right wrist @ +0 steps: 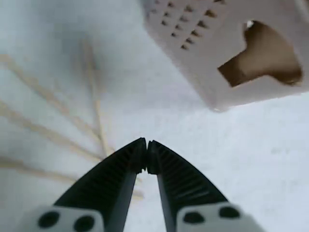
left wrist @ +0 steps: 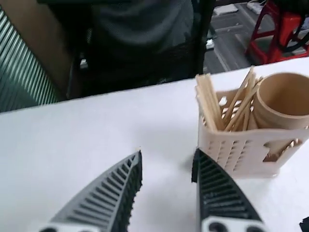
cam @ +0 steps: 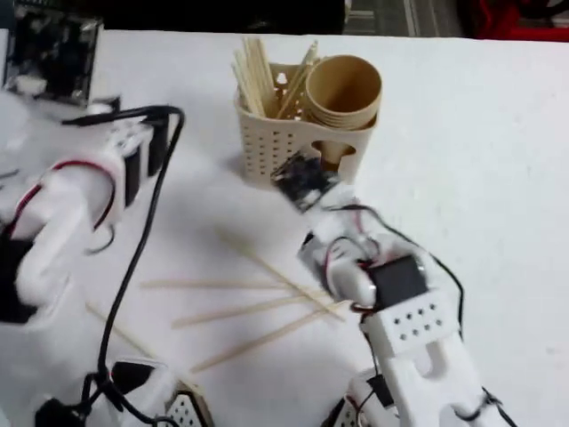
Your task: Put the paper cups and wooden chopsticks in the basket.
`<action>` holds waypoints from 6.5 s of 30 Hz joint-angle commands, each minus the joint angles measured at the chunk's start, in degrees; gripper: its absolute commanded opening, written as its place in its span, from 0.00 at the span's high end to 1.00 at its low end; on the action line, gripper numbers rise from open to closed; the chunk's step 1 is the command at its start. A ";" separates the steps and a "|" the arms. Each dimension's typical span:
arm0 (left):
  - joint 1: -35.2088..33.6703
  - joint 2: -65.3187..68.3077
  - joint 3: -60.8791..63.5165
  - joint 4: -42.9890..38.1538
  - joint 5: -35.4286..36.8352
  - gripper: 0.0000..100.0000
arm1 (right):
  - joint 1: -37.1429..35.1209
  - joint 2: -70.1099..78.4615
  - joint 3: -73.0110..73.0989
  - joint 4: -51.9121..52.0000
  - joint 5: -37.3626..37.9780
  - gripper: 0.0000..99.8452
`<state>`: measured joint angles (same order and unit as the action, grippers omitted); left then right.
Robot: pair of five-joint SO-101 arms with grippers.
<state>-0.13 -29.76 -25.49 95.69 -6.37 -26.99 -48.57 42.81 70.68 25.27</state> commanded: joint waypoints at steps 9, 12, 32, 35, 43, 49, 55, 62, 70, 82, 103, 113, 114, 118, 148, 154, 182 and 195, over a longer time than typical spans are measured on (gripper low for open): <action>-8.75 -11.56 13.80 -0.18 0.35 0.82 | -13.67 15.96 -0.62 2.07 6.33 0.89; -8.92 -18.59 24.44 -5.45 0.18 0.82 | -14.20 19.91 -1.14 1.89 6.33 0.80; -17.27 -53.05 84.40 -32.88 -4.22 0.82 | -18.59 48.66 -16.53 -4.70 5.89 0.73; -17.36 -55.69 89.67 -33.58 -4.22 0.82 | -18.51 51.30 -16.53 -7.96 5.89 0.73; -17.36 -61.76 99.52 -35.69 -4.04 0.82 | -18.24 60.70 -16.97 -15.08 6.33 0.81; -17.36 -66.86 104.70 -35.60 -4.22 0.82 | -18.33 64.57 -21.98 -12.53 6.42 0.98; -17.71 -73.27 109.45 -35.43 -4.31 0.82 | -18.51 62.11 -22.15 -10.42 6.15 0.98; -21.05 -74.86 110.24 -35.60 -3.87 0.82 | -18.24 49.36 -22.15 -6.20 5.98 0.98; -21.05 -74.86 110.33 -35.60 -3.87 0.82 | -17.45 37.14 -22.68 -5.76 4.84 0.98; -21.05 -74.86 111.21 -35.69 -3.87 0.82 | -12.09 32.92 -52.04 0.31 -7.21 0.98; -21.05 -74.86 111.47 -35.69 -4.22 0.82 | -1.01 41.54 -62.33 -36.88 -9.58 0.98; -21.05 -74.86 111.47 -35.69 -4.31 0.82 | 1.54 44.97 -44.75 -53.23 -9.58 0.98; -21.05 -74.86 111.47 -35.69 -4.31 0.82 | 1.63 44.97 -42.90 -54.90 -9.58 0.98; -21.05 -74.86 111.47 -35.69 -4.31 0.82 | 2.33 45.05 -38.24 -57.71 -9.58 0.98; -21.05 -74.86 114.55 -40.09 -4.31 0.82 | 0.13 19.30 -38.95 -19.56 -9.67 0.80; -20.79 -74.86 114.64 -40.09 -4.31 0.82 | 1.45 11.21 -38.86 -1.10 -9.32 0.99; -4.53 -72.57 91.34 -20.22 -24.26 0.79 | 32.04 -10.42 20.31 -28.35 -11.25 0.98; 11.30 -29.05 73.14 -14.51 -34.81 0.69 | 42.07 -10.95 20.48 -30.02 -20.66 0.84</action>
<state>5.23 -68.09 52.92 80.22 -40.48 14.33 -58.24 63.56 41.67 5.58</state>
